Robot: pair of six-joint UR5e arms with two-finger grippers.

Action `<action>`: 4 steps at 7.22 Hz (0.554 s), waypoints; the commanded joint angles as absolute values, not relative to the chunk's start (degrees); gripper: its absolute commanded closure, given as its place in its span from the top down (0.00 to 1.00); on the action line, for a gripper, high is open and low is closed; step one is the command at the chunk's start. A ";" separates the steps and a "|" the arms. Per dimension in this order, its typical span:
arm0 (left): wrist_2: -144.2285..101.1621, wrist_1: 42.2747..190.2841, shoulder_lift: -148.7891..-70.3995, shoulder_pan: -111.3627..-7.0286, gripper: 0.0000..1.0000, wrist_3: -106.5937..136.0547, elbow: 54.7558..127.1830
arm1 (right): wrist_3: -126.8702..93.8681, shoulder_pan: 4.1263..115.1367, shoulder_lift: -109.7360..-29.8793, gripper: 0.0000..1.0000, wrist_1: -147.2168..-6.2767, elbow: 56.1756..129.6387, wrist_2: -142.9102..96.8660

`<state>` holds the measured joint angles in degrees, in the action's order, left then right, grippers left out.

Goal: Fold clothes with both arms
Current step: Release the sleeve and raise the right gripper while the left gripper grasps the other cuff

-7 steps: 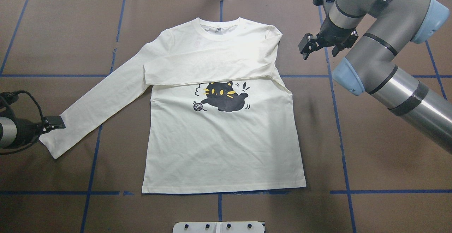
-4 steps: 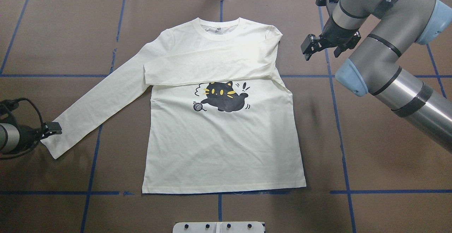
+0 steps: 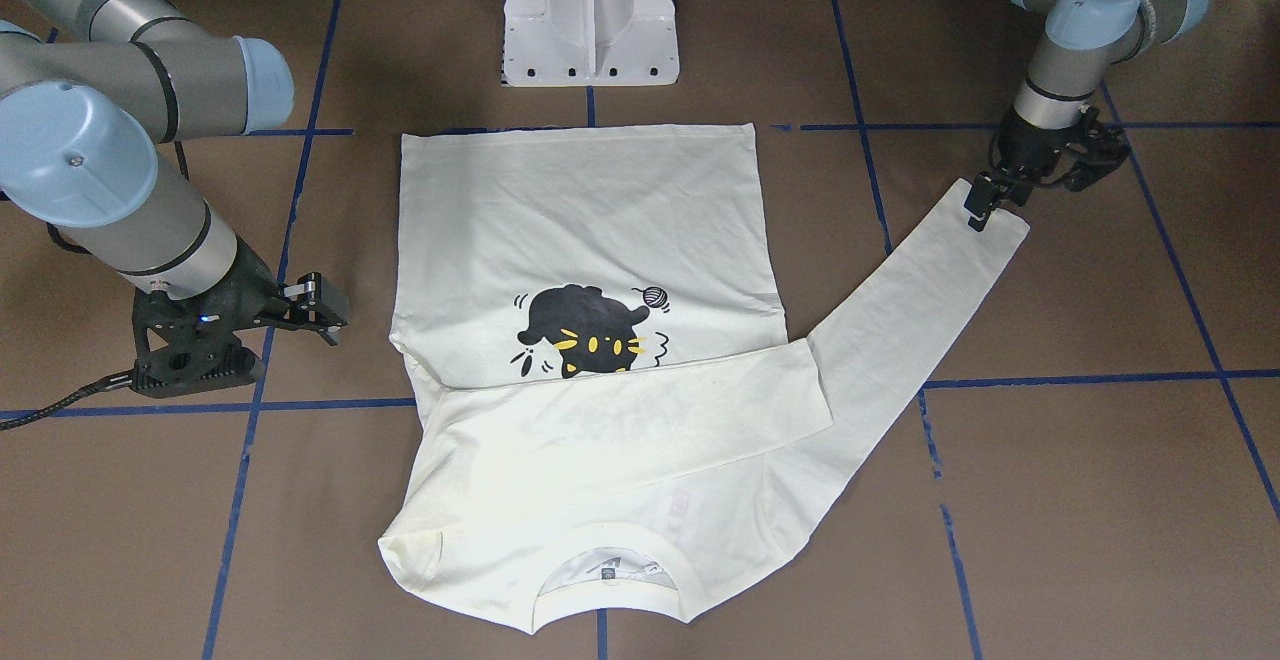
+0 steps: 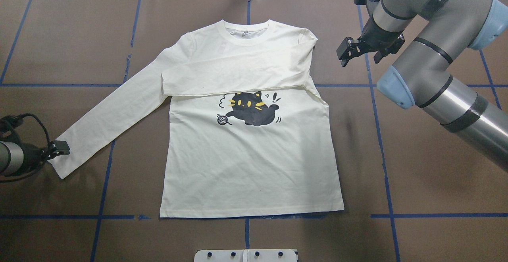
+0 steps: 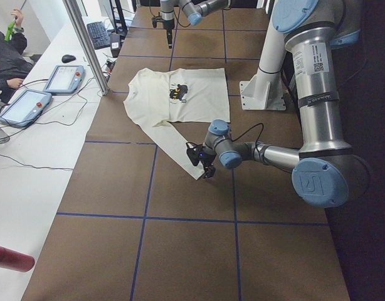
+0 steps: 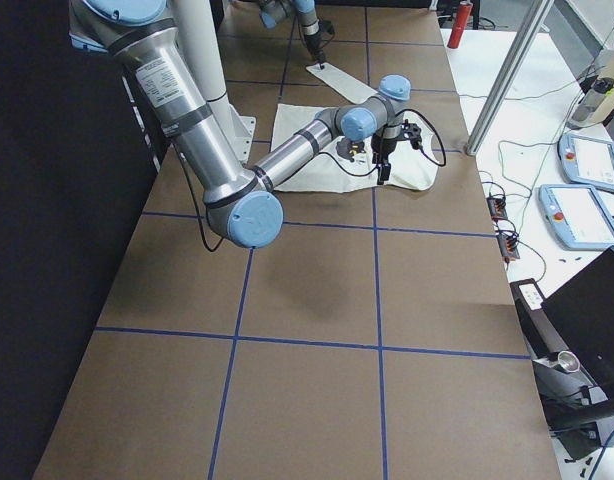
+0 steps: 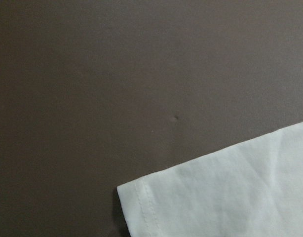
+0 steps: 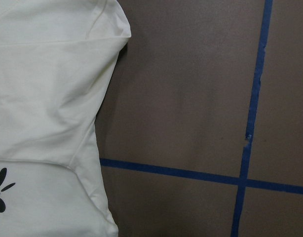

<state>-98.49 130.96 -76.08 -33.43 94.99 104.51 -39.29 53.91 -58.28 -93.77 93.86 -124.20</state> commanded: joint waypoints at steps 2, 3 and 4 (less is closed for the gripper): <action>-98.53 130.96 -75.85 -33.22 0.42 96.85 104.94 | -39.29 53.88 -58.10 1.00 -93.87 94.04 -124.19; -98.53 130.96 -75.85 -33.05 0.40 96.94 104.94 | -39.29 53.96 -58.10 1.00 -93.87 93.96 -124.19; -98.53 130.96 -75.94 -33.05 0.32 97.64 105.03 | -39.29 53.96 -58.10 1.00 -93.87 93.96 -124.19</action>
